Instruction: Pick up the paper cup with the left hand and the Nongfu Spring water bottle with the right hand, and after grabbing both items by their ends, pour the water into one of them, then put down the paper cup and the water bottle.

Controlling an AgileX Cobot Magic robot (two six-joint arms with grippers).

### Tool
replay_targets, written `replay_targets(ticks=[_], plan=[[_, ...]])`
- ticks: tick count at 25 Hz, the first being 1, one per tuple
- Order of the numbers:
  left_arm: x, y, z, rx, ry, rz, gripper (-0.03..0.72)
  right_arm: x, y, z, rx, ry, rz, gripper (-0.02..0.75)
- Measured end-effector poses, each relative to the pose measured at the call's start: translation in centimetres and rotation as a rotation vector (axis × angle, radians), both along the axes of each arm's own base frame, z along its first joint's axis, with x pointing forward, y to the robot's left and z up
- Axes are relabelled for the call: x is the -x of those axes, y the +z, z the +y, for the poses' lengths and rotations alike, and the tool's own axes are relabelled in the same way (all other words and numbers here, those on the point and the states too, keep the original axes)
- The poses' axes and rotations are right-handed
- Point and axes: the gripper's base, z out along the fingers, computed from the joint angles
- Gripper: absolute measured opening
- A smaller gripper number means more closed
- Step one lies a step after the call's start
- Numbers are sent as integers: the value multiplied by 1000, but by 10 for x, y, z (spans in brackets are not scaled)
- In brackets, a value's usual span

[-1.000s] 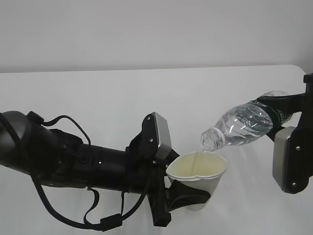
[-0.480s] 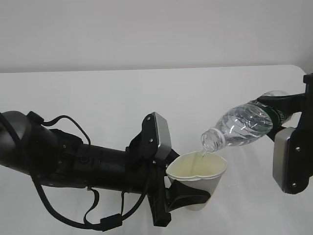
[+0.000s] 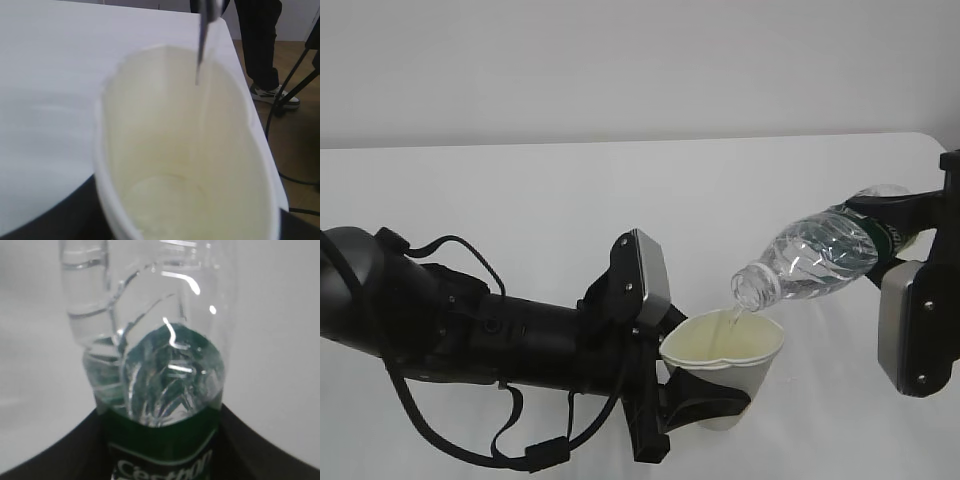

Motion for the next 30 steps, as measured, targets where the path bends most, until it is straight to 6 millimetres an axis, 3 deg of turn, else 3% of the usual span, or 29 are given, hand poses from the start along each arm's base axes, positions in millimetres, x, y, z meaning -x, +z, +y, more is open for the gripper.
replay_targets(ticks=[30], plan=[[0,0,0,0,0,0,384,0,1,0,1,4,-7,383]])
